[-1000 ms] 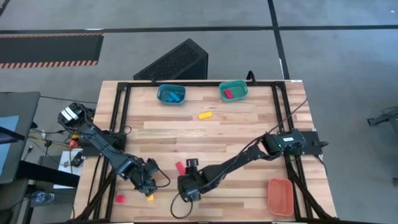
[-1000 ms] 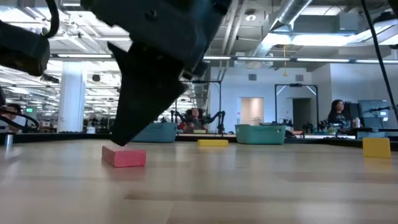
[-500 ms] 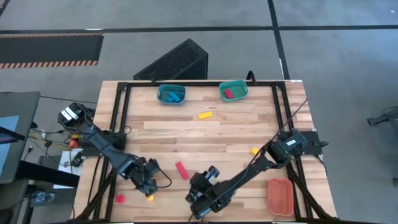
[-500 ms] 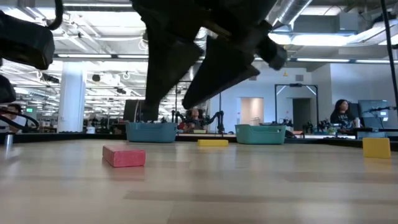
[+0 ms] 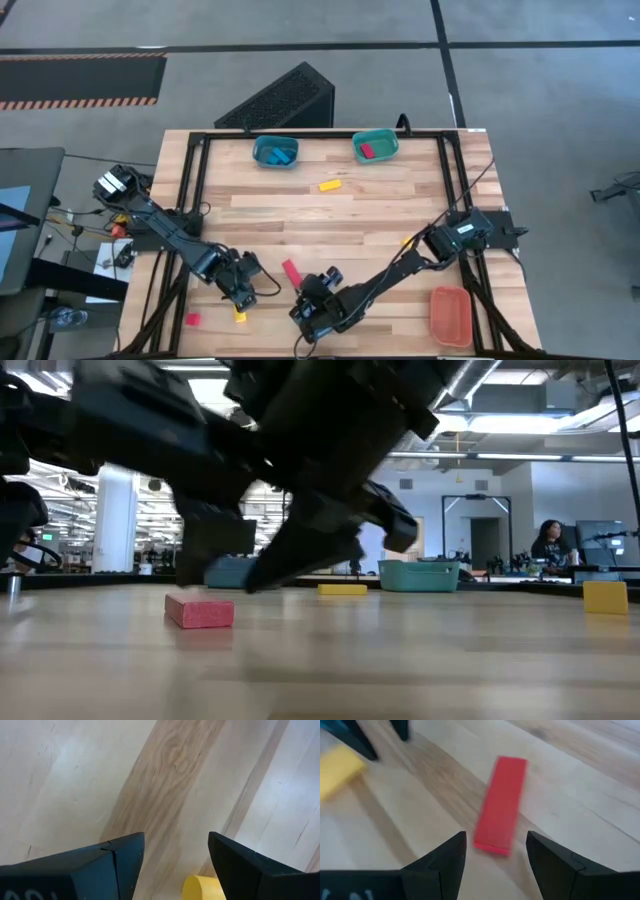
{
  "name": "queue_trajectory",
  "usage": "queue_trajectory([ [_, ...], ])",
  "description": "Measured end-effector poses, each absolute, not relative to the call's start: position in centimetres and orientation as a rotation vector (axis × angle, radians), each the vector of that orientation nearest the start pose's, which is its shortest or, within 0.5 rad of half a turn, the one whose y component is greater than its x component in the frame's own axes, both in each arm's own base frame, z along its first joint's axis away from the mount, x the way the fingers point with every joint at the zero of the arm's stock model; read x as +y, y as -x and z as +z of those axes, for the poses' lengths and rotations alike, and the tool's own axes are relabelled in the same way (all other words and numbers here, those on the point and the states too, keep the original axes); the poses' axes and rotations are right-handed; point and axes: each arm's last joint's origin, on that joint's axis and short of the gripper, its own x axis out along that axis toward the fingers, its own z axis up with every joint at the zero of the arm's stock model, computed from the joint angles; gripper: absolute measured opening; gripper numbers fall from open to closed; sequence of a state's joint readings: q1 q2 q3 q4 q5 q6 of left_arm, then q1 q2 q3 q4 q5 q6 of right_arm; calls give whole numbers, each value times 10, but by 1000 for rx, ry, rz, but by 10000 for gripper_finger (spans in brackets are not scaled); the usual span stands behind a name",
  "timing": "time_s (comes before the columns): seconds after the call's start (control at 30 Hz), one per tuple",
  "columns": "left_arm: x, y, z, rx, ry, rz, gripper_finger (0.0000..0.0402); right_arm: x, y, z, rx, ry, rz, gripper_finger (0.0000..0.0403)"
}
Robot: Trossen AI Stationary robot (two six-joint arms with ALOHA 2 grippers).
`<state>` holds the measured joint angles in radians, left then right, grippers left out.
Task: Sort & place blocks by color
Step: Put the right red block into the green bin
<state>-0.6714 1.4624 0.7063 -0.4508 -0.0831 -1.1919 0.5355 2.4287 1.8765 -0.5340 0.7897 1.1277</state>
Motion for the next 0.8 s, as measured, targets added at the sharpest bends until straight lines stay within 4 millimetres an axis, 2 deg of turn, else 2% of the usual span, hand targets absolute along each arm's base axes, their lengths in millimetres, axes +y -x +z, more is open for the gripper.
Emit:
queue_trajectory([
  [0.13, -151, -193, 151, 1231, 574, 215, 208, 227, -447, 119, 599, -391, -664, 230],
  [0.27, -150, -193, 151, 1223, 543, 206, 208, 217, -458, 104, 635, -375, -627, 230],
  [0.37, -150, -193, 151, 1220, 515, 198, 208, 217, -468, 98, 631, -422, -558, 230],
  [0.43, -150, -193, 151, 1219, 503, 191, 208, 216, -469, 88, 647, -440, -556, 230],
  [0.53, -148, -192, 150, 1223, 486, 202, 208, 216, -468, 85, 669, -442, -565, 225],
  [0.67, -145, -192, 149, 1211, 439, 225, 208, 212, -466, 86, 695, -421, -582, 195],
  [0.8, -139, -194, 149, 1207, 390, 250, 208, 205, -467, 93, 731, -390, -572, 139],
])
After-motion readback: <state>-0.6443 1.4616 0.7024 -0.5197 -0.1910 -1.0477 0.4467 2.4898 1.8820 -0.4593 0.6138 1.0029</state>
